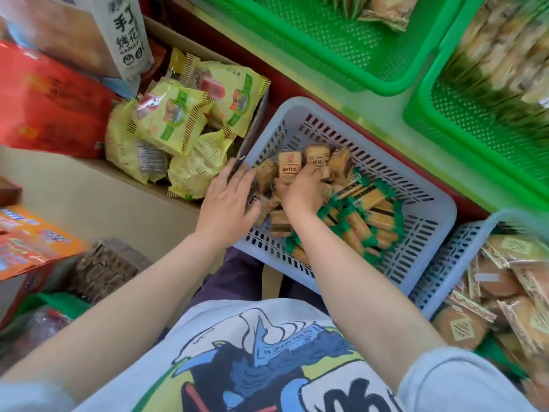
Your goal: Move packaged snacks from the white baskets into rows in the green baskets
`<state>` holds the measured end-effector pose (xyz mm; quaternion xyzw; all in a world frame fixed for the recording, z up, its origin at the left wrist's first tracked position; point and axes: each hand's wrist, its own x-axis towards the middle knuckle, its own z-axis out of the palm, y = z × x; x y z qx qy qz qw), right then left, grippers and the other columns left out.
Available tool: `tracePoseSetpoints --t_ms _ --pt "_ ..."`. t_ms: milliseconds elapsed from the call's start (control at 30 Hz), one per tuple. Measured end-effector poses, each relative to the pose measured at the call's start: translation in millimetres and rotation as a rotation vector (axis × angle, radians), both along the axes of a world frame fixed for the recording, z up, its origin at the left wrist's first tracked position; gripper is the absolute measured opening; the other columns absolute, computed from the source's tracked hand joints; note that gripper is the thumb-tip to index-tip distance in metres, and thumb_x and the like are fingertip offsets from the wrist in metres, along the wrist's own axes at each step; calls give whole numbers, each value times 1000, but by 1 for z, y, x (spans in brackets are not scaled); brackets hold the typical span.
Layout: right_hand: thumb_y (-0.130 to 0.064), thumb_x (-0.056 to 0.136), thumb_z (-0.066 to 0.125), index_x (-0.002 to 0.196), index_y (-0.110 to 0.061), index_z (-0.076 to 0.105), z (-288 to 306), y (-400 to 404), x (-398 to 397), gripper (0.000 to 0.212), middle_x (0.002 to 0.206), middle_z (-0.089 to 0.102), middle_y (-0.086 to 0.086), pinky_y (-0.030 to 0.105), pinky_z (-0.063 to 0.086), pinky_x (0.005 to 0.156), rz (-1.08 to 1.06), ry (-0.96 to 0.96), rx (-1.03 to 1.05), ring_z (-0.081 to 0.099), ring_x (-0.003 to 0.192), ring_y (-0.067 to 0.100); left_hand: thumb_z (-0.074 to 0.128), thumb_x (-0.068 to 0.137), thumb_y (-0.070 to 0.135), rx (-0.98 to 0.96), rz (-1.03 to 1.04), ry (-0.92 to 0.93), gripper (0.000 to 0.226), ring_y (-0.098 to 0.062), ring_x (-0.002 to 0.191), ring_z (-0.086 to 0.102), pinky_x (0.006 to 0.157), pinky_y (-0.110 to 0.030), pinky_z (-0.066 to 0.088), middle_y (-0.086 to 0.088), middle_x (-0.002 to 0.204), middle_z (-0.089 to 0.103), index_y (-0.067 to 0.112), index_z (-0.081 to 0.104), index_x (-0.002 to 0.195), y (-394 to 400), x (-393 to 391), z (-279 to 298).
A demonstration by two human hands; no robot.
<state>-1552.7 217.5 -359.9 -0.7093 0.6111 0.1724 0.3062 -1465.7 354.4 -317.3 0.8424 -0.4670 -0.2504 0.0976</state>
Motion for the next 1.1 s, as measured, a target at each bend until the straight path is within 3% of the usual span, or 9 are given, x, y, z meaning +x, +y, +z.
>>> tracePoseSetpoints --t_ms 200,300,400,500,567,733,867,967,1100 --pt "-49 76 75 143 -5 40 15 -20 -13 88 148 39 14 46 37 112 -170 -43 70 32 140 34 51 100 35 -46 79 155 57 -21 154 9 121 -50 19 -5 158 38 13 38 151 -3 -1 9" --pt "-41 84 70 125 -15 53 40 -31 -31 52 116 61 1 38 48 94 -359 -297 237 57 113 23 53 101 30 -213 218 298 50 -17 153 14 123 -38 16 0 159 35 16 42 147 -11 -6 26" --pt "-39 94 59 111 -18 67 68 -38 -46 28 110 70 2 37 56 88 -410 -426 447 67 97 18 61 98 32 -268 310 462 51 -5 137 36 114 -24 31 5 148 45 19 45 144 -25 -12 44" --pt "-32 101 48 100 -15 68 91 -39 -57 26 92 69 8 33 48 68 -460 -534 703 60 74 19 72 91 35 -194 436 930 55 -4 121 57 99 -27 50 9 136 58 29 48 141 -42 -11 54" --pt "-35 103 44 103 -12 66 96 -42 -63 32 85 66 9 31 43 62 -450 -534 772 57 68 18 77 87 28 -150 443 994 38 -1 101 67 87 -28 56 6 113 70 21 64 121 -50 -10 55" --pt "-38 101 51 105 -19 68 73 -64 -73 25 108 69 6 37 56 85 -517 -358 313 66 98 22 80 84 29 -98 574 943 43 7 61 61 54 -11 47 13 79 68 -7 62 99 -59 -10 45" --pt "-28 96 62 138 -16 53 45 -82 -73 44 127 59 1 33 48 89 -448 -295 119 58 110 21 79 85 32 -21 655 965 37 -6 73 67 59 -17 54 -1 85 64 12 48 78 -57 -6 34" --pt "-34 91 72 139 -10 48 26 -89 -55 59 139 57 6 34 46 98 -485 -296 167 56 124 25 80 84 34 -34 724 1036 39 -25 98 72 72 -31 62 -16 109 69 7 53 92 -52 -3 29" --pt "-42 79 83 137 -6 44 4 -94 -44 79 142 55 9 39 45 106 -568 -254 134 54 130 29 73 91 24 -72 759 1129 21 -24 99 70 64 -25 58 -8 108 69 18 60 107 -49 -5 30"
